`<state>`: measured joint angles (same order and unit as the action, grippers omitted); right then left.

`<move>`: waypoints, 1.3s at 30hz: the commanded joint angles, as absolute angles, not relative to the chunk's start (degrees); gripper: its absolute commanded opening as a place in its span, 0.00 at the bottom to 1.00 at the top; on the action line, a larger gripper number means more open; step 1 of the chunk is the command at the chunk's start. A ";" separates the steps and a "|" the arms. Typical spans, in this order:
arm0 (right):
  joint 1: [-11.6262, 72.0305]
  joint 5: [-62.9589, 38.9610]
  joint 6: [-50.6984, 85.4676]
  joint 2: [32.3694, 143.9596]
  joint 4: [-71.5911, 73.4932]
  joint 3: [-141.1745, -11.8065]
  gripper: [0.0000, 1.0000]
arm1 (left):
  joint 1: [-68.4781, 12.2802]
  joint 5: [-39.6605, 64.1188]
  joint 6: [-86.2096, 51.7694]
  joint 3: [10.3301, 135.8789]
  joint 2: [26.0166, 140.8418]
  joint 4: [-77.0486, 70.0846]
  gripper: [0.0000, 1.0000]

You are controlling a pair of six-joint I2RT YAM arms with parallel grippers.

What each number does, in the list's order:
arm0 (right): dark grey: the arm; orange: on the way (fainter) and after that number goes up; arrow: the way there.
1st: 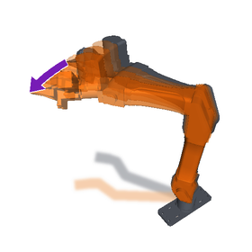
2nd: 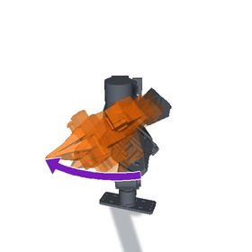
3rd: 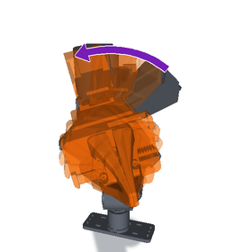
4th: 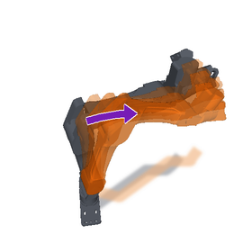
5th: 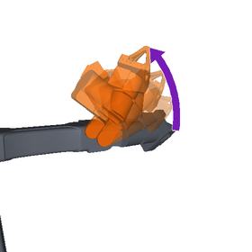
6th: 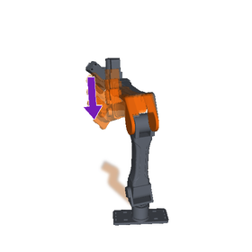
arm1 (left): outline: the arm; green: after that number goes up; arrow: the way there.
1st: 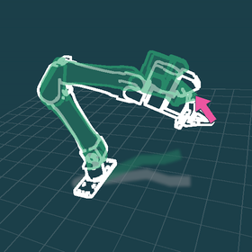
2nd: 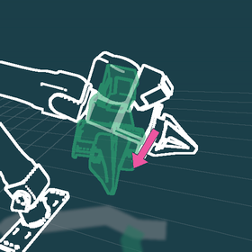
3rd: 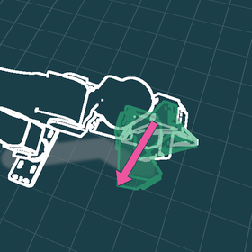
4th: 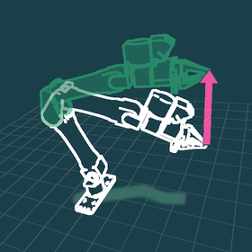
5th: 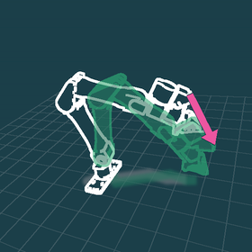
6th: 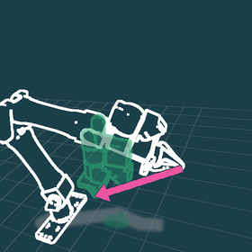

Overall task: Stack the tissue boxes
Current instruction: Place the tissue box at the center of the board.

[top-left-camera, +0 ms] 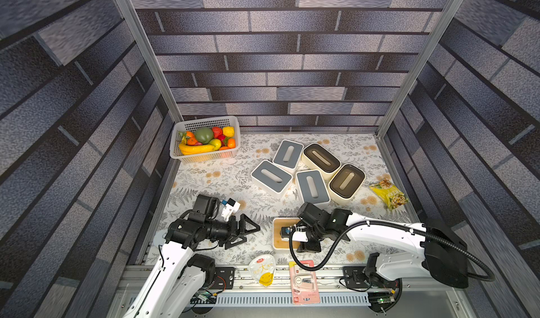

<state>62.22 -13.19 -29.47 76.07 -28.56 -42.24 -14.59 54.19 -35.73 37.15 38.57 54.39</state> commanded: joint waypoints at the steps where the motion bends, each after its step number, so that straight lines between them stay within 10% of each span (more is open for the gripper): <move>1: 63.01 -13.97 -30.32 76.20 -27.25 -42.81 0.40 | -14.73 55.37 -33.91 36.47 38.72 54.22 1.00; 39: 64.16 -12.85 -30.06 78.90 -29.95 -43.68 0.54 | -14.82 55.15 -33.92 36.56 38.57 54.28 1.00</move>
